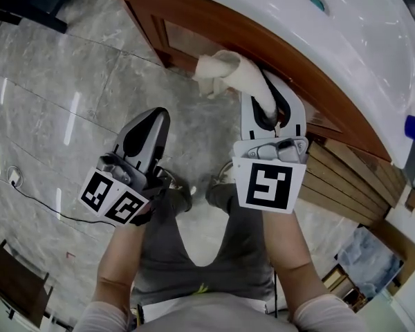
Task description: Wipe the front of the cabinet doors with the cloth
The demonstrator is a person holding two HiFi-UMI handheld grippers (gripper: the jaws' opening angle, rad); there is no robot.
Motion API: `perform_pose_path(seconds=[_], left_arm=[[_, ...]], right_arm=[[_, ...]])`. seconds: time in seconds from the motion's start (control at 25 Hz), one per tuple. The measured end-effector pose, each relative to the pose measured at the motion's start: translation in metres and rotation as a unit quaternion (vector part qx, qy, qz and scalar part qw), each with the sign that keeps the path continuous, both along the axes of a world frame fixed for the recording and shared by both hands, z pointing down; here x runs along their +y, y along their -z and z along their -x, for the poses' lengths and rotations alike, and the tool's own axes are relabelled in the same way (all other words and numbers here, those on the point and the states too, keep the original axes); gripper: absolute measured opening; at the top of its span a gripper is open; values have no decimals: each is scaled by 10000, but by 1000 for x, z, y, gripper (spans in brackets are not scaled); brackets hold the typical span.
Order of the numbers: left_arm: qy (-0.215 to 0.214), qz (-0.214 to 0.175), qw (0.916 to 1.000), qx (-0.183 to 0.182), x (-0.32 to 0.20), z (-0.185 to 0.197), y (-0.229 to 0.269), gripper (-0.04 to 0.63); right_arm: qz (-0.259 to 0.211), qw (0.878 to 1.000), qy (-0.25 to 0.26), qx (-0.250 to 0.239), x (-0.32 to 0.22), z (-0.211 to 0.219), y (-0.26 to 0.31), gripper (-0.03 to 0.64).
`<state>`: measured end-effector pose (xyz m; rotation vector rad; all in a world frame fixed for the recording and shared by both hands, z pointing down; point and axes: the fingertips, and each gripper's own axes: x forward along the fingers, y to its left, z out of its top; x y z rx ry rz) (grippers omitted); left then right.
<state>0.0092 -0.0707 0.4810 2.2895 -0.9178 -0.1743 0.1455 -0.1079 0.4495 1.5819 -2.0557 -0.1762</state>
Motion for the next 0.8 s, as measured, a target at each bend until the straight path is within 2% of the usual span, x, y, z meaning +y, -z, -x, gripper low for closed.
perform_pose_path(seconds=[0.28, 0.48, 0.8], left_arm=[[59, 75, 10000, 2, 6, 9, 0, 15], [204, 119, 9997, -32, 5, 27, -9, 15], [567, 111, 9982, -155, -8, 72, -27, 15]], right_arm=[[49, 9999, 50, 116, 6, 1, 4, 72], [65, 9996, 258, -1, -1, 31, -1, 72], [-109, 9976, 632, -275, -44, 89, -24, 72]])
